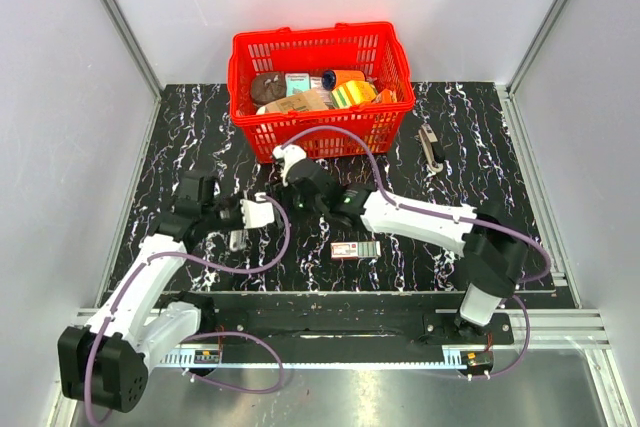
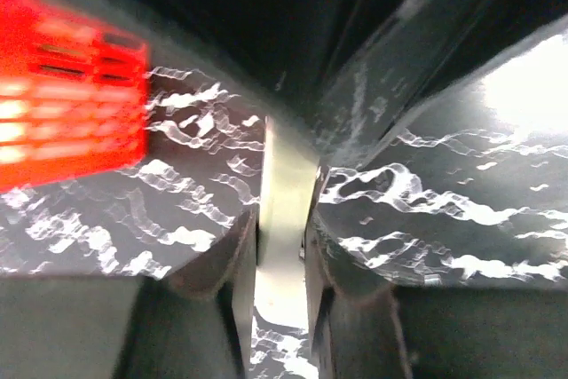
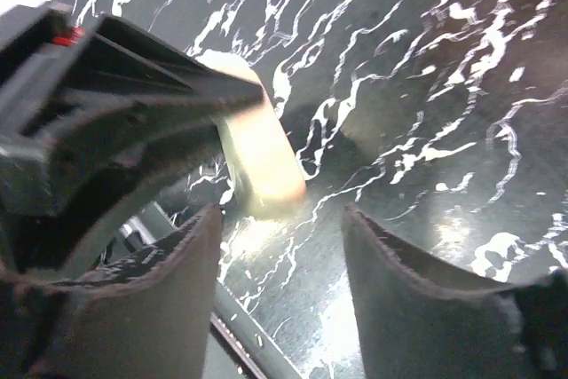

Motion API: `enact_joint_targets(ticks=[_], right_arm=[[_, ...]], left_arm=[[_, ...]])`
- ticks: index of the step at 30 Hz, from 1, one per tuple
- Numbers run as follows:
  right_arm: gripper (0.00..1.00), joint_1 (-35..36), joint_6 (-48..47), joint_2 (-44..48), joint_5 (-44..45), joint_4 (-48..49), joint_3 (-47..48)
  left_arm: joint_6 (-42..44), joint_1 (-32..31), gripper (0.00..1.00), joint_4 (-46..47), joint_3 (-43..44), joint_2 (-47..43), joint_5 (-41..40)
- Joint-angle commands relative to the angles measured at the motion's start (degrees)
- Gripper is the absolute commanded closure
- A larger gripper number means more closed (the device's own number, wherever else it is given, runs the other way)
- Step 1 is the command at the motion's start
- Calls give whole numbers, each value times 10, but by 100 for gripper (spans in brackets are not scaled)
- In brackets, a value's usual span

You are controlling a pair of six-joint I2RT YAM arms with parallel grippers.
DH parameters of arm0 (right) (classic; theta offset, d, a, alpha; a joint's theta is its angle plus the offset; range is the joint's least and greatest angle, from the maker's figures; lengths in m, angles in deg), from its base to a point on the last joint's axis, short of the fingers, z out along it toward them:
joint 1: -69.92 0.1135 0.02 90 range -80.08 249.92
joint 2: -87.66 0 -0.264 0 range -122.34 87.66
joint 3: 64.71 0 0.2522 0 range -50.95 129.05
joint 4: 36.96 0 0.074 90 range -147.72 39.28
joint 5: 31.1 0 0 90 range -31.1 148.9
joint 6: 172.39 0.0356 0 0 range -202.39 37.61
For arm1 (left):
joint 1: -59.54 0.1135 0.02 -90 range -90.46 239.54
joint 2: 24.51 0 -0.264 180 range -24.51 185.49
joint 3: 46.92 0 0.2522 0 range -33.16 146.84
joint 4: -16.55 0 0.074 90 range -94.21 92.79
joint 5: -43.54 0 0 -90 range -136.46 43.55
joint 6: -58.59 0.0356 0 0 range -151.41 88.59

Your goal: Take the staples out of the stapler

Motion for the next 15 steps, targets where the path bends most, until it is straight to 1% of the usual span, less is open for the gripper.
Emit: enact_joint_targets(ticks=[1, 5, 10, 15], right_arm=[[34, 11, 16, 103, 64, 111, -3], [32, 9, 29, 158, 109, 156, -64], [33, 9, 51, 196, 123, 206, -132], [37, 9, 66, 215, 98, 266, -202]], left_arm=[[-19, 3, 100, 192, -16, -21, -156], [-17, 5, 100, 276, -38, -62, -173], [-31, 6, 100, 308, -41, -99, -161], [-91, 7, 100, 312, -23, -142, -136]])
